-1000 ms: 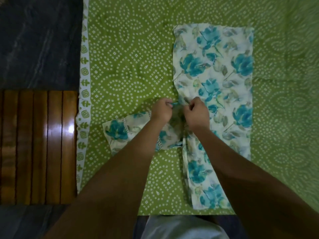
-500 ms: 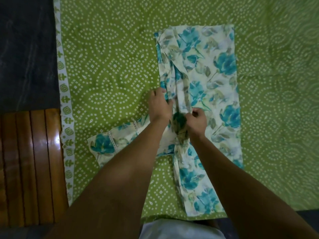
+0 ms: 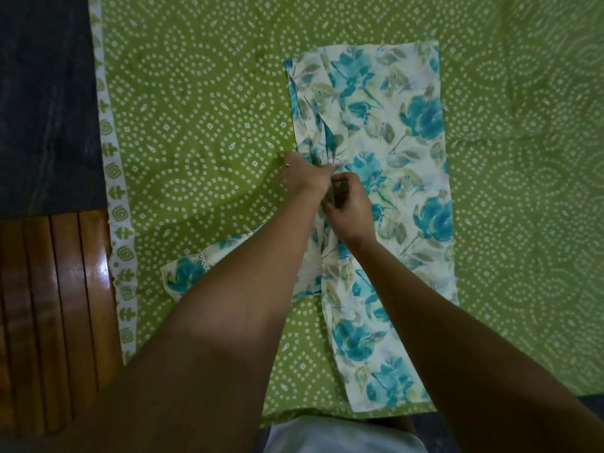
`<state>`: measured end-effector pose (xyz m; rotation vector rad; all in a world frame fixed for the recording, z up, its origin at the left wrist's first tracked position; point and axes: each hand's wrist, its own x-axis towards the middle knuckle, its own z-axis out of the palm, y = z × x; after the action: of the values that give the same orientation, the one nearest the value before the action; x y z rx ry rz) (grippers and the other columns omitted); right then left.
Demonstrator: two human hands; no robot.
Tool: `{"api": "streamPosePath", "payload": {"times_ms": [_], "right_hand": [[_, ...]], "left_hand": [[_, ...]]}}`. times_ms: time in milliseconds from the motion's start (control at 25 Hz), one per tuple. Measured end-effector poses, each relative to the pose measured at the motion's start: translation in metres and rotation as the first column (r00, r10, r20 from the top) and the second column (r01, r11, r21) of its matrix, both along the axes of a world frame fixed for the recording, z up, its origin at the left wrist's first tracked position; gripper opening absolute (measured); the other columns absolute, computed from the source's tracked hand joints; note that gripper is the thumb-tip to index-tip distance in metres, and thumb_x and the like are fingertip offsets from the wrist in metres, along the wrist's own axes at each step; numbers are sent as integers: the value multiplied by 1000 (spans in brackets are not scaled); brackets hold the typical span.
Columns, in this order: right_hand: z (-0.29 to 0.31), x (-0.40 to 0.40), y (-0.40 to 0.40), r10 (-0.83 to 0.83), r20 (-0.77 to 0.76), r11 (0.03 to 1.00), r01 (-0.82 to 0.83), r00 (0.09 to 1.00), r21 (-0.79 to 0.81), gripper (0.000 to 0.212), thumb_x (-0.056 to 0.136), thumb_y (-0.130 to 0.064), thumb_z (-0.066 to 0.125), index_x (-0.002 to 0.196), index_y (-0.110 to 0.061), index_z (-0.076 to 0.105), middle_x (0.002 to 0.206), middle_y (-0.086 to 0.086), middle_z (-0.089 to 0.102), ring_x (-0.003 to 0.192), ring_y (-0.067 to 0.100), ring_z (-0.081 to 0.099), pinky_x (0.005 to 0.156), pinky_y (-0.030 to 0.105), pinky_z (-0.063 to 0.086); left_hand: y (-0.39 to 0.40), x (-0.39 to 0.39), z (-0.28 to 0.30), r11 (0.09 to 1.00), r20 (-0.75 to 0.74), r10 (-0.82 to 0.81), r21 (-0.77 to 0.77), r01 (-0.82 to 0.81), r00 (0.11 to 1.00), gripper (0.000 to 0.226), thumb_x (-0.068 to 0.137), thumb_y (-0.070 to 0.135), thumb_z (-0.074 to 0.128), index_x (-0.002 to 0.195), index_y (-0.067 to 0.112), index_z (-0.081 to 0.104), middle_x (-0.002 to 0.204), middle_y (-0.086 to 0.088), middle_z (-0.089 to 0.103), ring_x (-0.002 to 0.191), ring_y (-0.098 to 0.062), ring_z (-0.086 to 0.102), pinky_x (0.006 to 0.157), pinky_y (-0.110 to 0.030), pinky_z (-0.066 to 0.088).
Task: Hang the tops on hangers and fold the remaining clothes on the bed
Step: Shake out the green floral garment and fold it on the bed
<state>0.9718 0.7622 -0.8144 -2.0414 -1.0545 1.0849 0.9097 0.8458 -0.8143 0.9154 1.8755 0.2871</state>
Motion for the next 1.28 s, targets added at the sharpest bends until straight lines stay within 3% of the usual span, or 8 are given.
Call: {"api": "streamPosePath", "payload": {"times_ms": [280, 400, 520, 640, 760, 920, 1080, 1280], "right_hand": [[2, -7, 14, 180, 193, 981, -160, 965, -113, 70, 75, -33, 73, 127, -8, 34, 125, 12, 38, 105, 30, 51, 83, 43, 48], [2, -10, 19, 59, 297, 991, -21, 953, -131, 75, 78, -33, 70, 135, -8, 27, 130, 14, 40, 107, 34, 54, 78, 42, 49], [8, 2, 30, -280, 123, 945, 297, 952, -141, 60, 87, -20, 57, 138, -12, 26, 122, 10, 55, 94, 24, 58, 72, 32, 46], [6, 18, 34, -381, 24, 899, 376, 924, -223, 44, 90, -16, 53, 133, -12, 44, 113, 8, 61, 80, 15, 55, 65, 20, 40], [2, 22, 30, -382, -36, 910, 369, 923, -190, 34, 94, -18, 52, 127, -10, 53, 99, 1, 58, 69, 9, 53, 50, 11, 36], [-2, 19, 28, -383, -47, 917, 374, 923, -139, 25, 92, -16, 52, 115, -10, 59, 87, 0, 60, 73, 14, 54, 60, 21, 39], [-3, 15, 24, -360, -32, 930, 356, 932, -85, 16, 88, -12, 52, 102, -13, 61, 72, -6, 58, 58, 6, 49, 49, 16, 38], [4, 11, 17, -288, 27, 958, 288, 957, -4, 19, 93, -10, 50, 110, -12, 58, 74, -15, 49, 62, 4, 48, 57, 18, 36]], "left_hand": [[12, -8, 8, 982, -59, -178, 47, 181, 982, 33, 90, 29, 57, 99, -1, 65, 99, -20, 66, 93, -34, 63, 66, -34, 42], [17, 0, 16, 999, 231, -40, 22, 36, 972, 18, 88, 20, 56, 75, 8, 60, 73, -17, 60, 72, -31, 59, 64, -34, 48], [29, 5, 25, 996, 465, 68, -84, -32, 883, 17, 99, 14, 45, 85, 8, 53, 75, -11, 60, 64, -23, 61, 59, -31, 57], [40, -10, 8, 992, 309, 128, -45, -120, 942, 22, 98, 4, 42, 82, 12, 54, 85, -13, 63, 74, -26, 65, 64, -35, 59], [30, -27, -14, 997, 52, -18, 77, 14, 998, 11, 92, 6, 56, 88, 16, 60, 106, -14, 65, 97, -31, 64, 80, -44, 57], [20, -11, -6, 968, 79, -239, 101, 230, 968, 39, 87, 20, 68, 120, 2, 56, 115, -14, 63, 103, -27, 61, 83, -31, 49], [28, 2, 3, 952, -129, -271, 108, 285, 954, 32, 84, 30, 70, 103, 5, 64, 106, -12, 67, 101, -28, 62, 77, -34, 48], [9, -40, 5, 927, -192, -312, 153, 342, 931, 35, 79, 44, 73, 70, 19, 51, 89, -5, 70, 86, -22, 65, 76, -38, 52]]}}
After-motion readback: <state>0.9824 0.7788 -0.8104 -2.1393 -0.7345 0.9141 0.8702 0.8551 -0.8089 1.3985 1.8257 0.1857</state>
